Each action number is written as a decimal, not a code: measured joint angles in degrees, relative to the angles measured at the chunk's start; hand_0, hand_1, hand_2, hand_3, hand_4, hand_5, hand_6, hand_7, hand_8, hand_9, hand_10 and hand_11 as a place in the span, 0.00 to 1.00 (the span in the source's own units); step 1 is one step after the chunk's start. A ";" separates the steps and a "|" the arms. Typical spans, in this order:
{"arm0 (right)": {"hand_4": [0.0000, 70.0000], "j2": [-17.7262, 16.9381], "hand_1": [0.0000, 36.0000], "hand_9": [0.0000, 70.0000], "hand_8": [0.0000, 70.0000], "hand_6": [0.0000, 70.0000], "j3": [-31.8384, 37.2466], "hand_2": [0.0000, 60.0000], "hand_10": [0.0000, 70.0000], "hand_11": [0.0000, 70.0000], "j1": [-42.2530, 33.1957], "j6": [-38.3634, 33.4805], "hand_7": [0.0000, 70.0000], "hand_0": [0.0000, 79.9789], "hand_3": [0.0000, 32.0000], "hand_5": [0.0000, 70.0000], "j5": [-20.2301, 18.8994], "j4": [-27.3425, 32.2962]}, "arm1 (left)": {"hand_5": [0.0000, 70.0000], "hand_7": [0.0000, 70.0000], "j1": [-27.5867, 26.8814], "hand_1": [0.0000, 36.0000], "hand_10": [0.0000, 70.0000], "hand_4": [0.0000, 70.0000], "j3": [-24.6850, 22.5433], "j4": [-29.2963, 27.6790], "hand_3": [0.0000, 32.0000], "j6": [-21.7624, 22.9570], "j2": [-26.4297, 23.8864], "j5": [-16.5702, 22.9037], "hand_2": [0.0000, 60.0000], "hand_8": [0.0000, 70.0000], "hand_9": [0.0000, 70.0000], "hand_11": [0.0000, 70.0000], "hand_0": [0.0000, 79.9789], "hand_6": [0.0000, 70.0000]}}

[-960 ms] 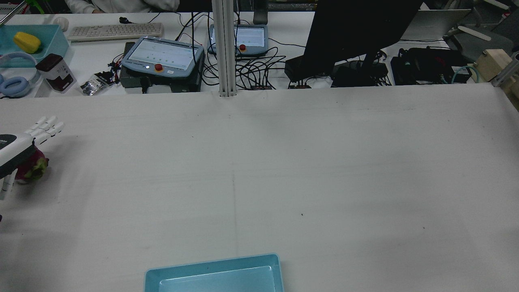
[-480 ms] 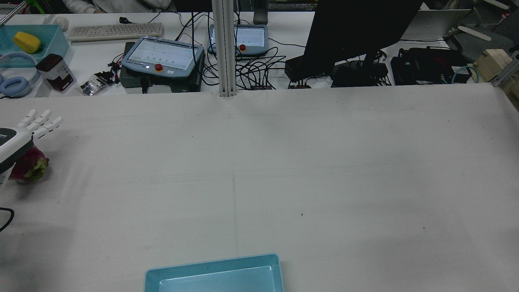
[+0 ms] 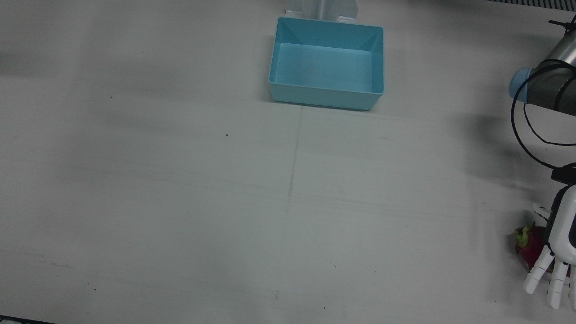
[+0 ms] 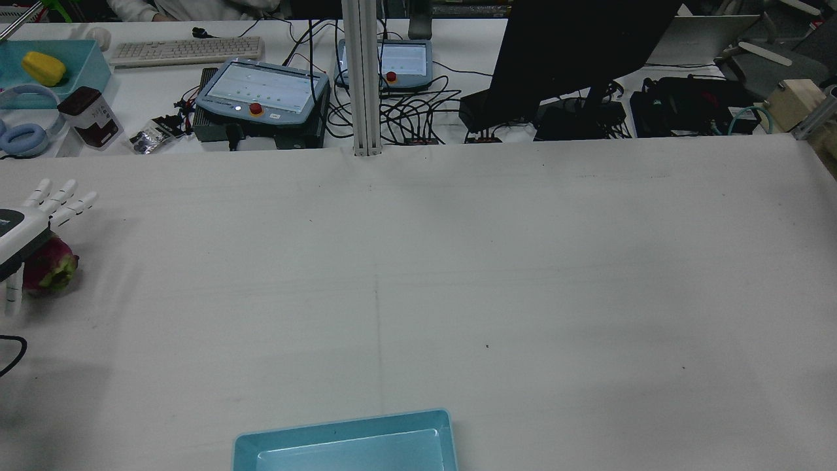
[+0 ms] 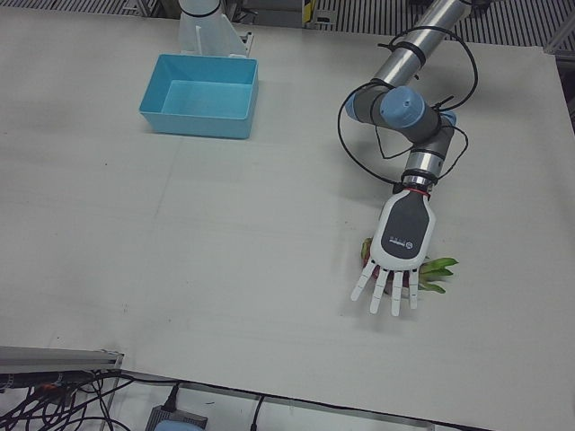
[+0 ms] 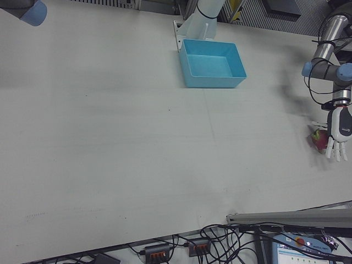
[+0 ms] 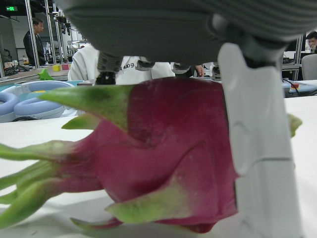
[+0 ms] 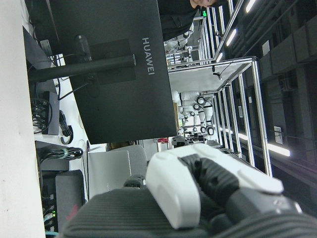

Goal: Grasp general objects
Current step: 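Reach the left hand down to the pink dragon fruit, then close the left hand's fingers around the dragon fruit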

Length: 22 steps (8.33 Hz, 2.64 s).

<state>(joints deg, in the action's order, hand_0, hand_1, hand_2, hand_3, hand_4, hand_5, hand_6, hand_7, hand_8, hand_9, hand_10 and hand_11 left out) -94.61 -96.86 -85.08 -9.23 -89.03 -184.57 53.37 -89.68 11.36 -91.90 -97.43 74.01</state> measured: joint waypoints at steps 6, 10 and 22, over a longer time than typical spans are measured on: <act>0.00 0.00 0.00 0.00 0.00 0.00 0.00 0.00 0.00 0.00 0.00 0.00 0.00 0.00 0.00 0.00 0.04 0.00 | 0.00 0.00 0.06 0.98 0.00 0.01 3.06 -3.15 0.00 -0.09 -0.38 -0.48 0.06 0.00 0.00 0.00 0.98 0.00; 0.00 0.00 0.00 0.00 0.00 0.00 0.00 0.00 0.00 0.00 0.00 0.00 0.00 0.00 0.00 0.00 0.00 0.00 | 0.00 0.12 0.06 1.00 0.00 0.35 4.44 -4.36 0.00 -0.09 -0.42 -1.47 0.93 0.00 0.00 0.00 0.98 0.00; 0.00 -0.02 0.00 0.00 0.00 0.00 0.00 0.00 0.00 0.00 0.00 -0.03 0.00 0.00 0.00 0.00 0.00 0.00 | 0.82 0.38 0.80 0.36 1.00 1.00 1.47 -6.11 0.00 0.46 0.81 -3.58 1.00 0.80 0.67 1.00 0.62 1.00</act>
<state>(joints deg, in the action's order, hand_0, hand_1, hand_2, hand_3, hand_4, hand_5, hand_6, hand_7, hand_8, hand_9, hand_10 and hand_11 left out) -94.62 -96.86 -85.08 -9.26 -89.03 -184.57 54.17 -88.22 5.26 -91.45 -96.62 70.43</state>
